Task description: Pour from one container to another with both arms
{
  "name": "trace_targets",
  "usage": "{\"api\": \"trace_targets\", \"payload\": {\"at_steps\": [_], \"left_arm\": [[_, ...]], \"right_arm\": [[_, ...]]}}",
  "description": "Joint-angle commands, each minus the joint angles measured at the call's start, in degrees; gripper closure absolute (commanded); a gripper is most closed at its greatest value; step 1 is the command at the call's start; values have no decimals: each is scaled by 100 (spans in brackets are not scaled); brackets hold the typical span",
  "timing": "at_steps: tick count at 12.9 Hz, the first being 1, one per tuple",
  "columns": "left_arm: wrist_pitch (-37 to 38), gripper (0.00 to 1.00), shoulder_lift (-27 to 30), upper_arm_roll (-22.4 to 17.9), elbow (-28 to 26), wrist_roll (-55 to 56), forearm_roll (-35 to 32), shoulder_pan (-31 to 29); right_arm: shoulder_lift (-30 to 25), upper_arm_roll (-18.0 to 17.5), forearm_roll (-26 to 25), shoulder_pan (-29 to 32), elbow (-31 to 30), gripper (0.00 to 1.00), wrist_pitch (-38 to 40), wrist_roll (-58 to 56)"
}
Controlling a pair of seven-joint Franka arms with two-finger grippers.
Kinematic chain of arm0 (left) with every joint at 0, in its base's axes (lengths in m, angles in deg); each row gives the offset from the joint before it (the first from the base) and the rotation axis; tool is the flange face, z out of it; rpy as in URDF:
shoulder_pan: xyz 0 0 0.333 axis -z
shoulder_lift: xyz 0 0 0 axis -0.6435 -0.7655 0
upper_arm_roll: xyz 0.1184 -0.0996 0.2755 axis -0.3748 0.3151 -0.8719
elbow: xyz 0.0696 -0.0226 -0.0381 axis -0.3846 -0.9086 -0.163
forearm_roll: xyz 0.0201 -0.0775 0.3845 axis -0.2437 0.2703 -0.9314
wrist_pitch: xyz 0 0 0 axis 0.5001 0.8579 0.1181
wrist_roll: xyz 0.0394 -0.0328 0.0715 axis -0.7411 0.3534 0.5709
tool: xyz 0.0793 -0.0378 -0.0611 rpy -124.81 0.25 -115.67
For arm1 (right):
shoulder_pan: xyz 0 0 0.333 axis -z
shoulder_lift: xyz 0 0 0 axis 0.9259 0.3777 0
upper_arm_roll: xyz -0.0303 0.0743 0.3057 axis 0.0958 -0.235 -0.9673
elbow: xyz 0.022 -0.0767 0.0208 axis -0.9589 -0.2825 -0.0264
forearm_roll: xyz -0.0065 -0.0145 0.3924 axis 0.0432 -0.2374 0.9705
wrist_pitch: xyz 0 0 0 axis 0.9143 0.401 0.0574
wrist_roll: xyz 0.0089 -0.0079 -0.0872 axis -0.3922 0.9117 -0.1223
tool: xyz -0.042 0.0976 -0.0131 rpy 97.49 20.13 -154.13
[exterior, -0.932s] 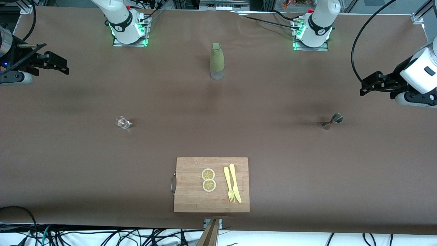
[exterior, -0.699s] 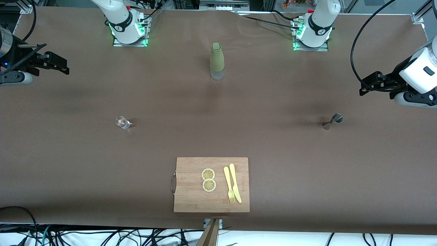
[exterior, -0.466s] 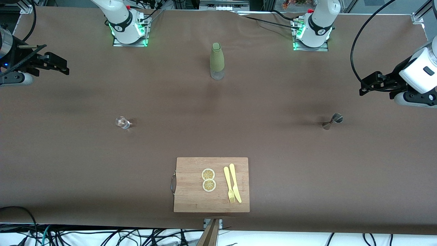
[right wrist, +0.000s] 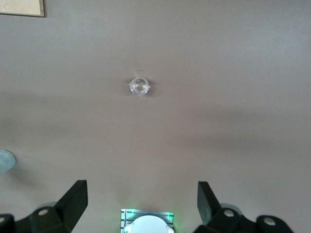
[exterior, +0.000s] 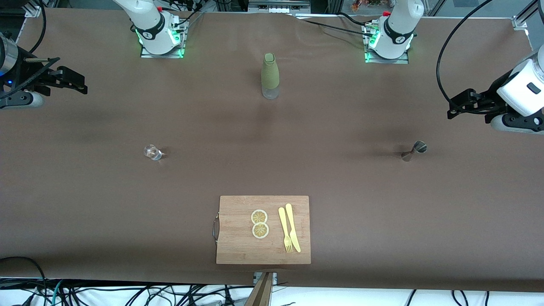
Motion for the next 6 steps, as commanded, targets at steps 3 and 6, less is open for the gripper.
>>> {"api": "trace_targets", "payload": {"at_steps": [3, 6], "left_arm": [[25, 0, 92, -3, -92, -10, 46, 15], [25, 0, 83, -73, -110, -63, 29, -38]], "right_arm": [[25, 24, -44, -1, 28, 0, 43, -30], [78, 24, -17, 17, 28, 0, 51, -12]]}}
